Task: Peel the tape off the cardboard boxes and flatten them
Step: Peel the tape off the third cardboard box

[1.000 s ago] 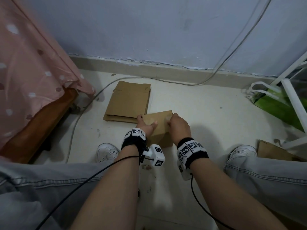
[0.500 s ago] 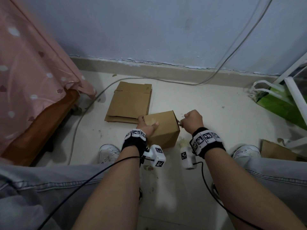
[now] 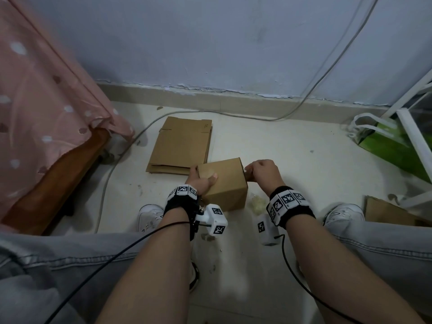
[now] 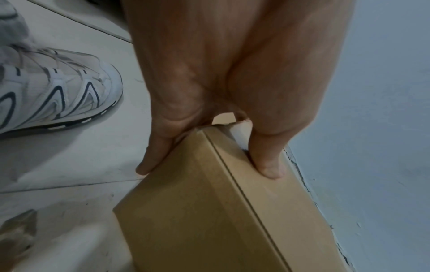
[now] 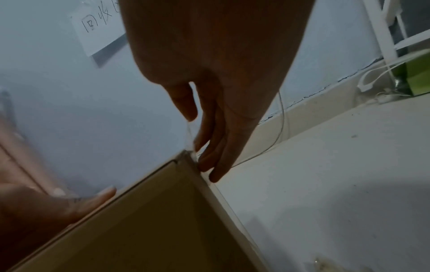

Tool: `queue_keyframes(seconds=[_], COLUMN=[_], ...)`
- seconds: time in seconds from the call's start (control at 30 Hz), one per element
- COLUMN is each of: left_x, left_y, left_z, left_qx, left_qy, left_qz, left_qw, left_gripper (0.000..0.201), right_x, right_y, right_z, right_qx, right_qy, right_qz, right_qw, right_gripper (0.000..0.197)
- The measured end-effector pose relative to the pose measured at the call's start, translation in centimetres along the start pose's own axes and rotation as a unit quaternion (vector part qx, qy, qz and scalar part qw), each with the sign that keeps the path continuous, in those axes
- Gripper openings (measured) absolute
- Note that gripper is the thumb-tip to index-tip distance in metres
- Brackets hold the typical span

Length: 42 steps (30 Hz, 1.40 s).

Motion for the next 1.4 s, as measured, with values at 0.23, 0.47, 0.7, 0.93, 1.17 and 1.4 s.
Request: queue_keyframes(seconds=[0.23,0.47,0.7,0.93,1.17,1.4], left_x=[0.0,0.7,-0.1,-2.5,2.8,3.7], left_y=[-1.3,-1.4,-1.4,-2.4,-3.9,-0.2], left_z=[-0.3,-0.4,-1.1,-2.7,2.2,3.5], left_qx=[0.051,0.051,0.051,0.068,-0.086,-0.267], left_qy=[-0.011,-0.021,-0.049,-0.058,0.019,0.002], left_qz=[0.003,-0.007,-0.017,-0.011,0.08,0.097], left_qw=[0.999,0.998,0.997,0.996,0.993,0.959], left_gripper=[0.091,0.091,0.11,0.122,0.076,0.125], right_x=[0.7,1.1,-0.1,-0.1,0.3,0.9], right_y=[1.3,1.2,0.3,1.6,2.5,4.9], right_z=[1.2,-1.5,-0.5,0.3,-0.7,-1.3], right_qx=[0.028,0.063,-0.061,-0.041,-0.109,-0.029], right_qy=[-0.005,-0.115,-0.019,-0.039,-0.014,0.008], right_qz=[-0.043,0.0,0.011,-0.029,-0.04,-0.077], right_qw=[0.999,0.991,0.998,0.998,0.993,0.997], right_gripper=[0.061,0.044,0.031,0.024,0.045,0.023])
Point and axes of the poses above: each hand's wrist, its own x-axis away from the middle knuckle, its own y-axis out of the palm, z = x × y, the point moved 7 cm from there along -x, towards the middle knuckle, and after that the axes turned 8 degrees about -y, right-handed, at the moved point
